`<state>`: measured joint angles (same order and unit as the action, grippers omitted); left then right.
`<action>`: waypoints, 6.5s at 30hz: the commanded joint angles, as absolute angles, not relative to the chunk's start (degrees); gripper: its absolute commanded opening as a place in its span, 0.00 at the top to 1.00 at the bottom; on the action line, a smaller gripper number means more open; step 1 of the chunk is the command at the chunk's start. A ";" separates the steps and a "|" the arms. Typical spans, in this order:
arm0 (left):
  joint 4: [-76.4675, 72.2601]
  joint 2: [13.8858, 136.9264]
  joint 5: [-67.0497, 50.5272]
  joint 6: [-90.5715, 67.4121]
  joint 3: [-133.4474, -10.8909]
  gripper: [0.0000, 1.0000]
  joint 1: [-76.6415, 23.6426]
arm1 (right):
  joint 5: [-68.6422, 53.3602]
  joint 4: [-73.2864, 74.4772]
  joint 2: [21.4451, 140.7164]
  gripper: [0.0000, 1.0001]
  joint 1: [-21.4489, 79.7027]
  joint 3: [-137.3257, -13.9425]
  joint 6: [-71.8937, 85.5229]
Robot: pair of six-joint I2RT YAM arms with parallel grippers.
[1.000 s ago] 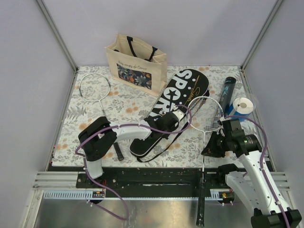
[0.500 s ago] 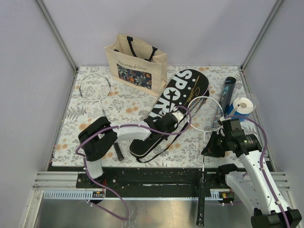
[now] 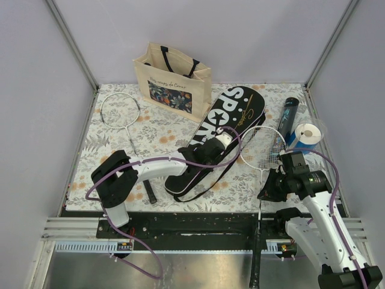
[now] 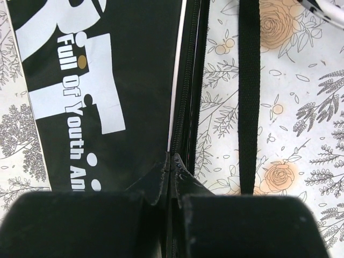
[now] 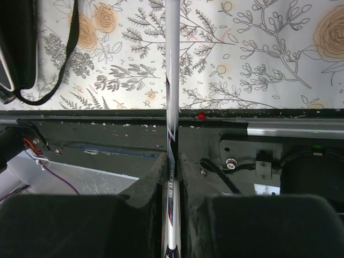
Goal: Pack up the badminton gear
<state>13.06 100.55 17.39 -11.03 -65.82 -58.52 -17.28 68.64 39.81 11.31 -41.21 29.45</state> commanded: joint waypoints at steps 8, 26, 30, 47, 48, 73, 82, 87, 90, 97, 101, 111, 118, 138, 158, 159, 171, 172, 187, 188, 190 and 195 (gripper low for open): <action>12.30 96.50 19.43 -12.92 -69.08 1.00 -57.92 | -15.56 66.89 42.45 1.00 13.27 -41.84 30.32; 10.99 96.07 16.35 -13.71 -68.91 1.00 -57.83 | -18.28 59.86 48.60 1.00 14.76 -40.26 31.99; 10.11 96.06 15.39 -14.15 -68.21 1.00 -57.92 | -19.94 55.74 49.92 1.00 14.85 -39.38 32.08; 4.31 93.87 8.61 -10.99 -61.88 1.00 -57.83 | -23.20 34.82 60.02 1.00 17.05 -36.48 33.31; 4.05 93.69 8.53 -10.81 -61.44 1.00 -57.92 | -22.86 32.63 61.16 1.00 17.31 -36.13 33.57; 5.54 91.05 16.42 -14.33 -53.97 0.66 -59.67 | -24.96 -6.85 80.95 1.00 20.39 -35.68 44.03; 5.54 91.41 24.08 -13.45 -52.21 0.47 -64.42 | -24.43 -4.49 79.98 1.00 20.30 -36.21 42.98; 6.76 91.66 28.81 -13.80 -52.38 0.45 -65.57 | -24.44 -3.60 79.37 1.00 20.39 -35.95 42.63; 8.61 93.95 32.60 -13.71 -53.52 0.46 -65.57 | -24.35 -2.90 78.66 1.00 20.39 -36.03 42.80; 7.56 92.03 30.86 -14.15 -52.82 0.92 -66.18 | -24.79 -5.00 79.01 1.00 20.39 -35.16 44.47; 6.86 88.34 25.59 -14.85 -52.03 1.00 -66.36 | -24.79 -12.64 80.59 1.00 20.57 -33.93 47.45; 5.45 84.99 17.14 -18.98 -48.87 1.00 -66.36 | -15.31 -33.91 88.58 1.00 22.32 -33.66 58.88; 1.76 80.95 13.19 -23.72 -45.79 1.00 -66.36 | -7.13 -44.28 96.23 1.00 24.43 -37.00 63.71; 7.02 87.18 17.13 -30.76 -51.49 0.82 -64.16 | 3.69 -63.21 108.73 0.72 28.83 -35.16 70.75; 27.95 80.17 37.62 -39.11 -59.68 0.41 -57.23 | 8.69 7.19 68.40 0.51 28.12 -34.37 55.03; 28.12 79.20 37.10 -39.29 -59.42 0.41 -56.35 | 8.79 7.90 66.90 0.51 28.12 -34.19 53.98; 37.97 69.53 32.35 -52.11 -46.25 0.34 -27.71 | 5.71 8.96 53.53 0.52 28.13 -33.49 48.52; 37.01 69.17 31.04 -52.21 -44.66 0.35 -25.77 | 5.63 8.96 52.92 0.52 28.13 -33.40 48.43; 30.06 80.33 23.21 -52.73 -39.91 0.43 -20.39 | -3.76 5.64 51.85 0.52 28.13 -34.72 45.61; 30.06 80.51 22.94 -53.43 -39.38 0.43 -20.22 | -5.61 4.32 51.86 0.52 28.13 -34.46 45.88; 28.75 80.60 21.45 -54.14 -37.98 0.49 -20.13 | -7.46 2.73 52.47 0.53 28.39 -34.37 46.93; 27.69 77.70 19.43 -54.84 -36.57 0.88 -19.69 | -7.55 1.06 56.85 0.52 31.28 -36.99 48.60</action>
<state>29.45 79.75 22.87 -52.99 -38.68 -20.25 -4.64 5.23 54.00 29.06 -32.69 47.64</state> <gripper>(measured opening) 0.293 0.478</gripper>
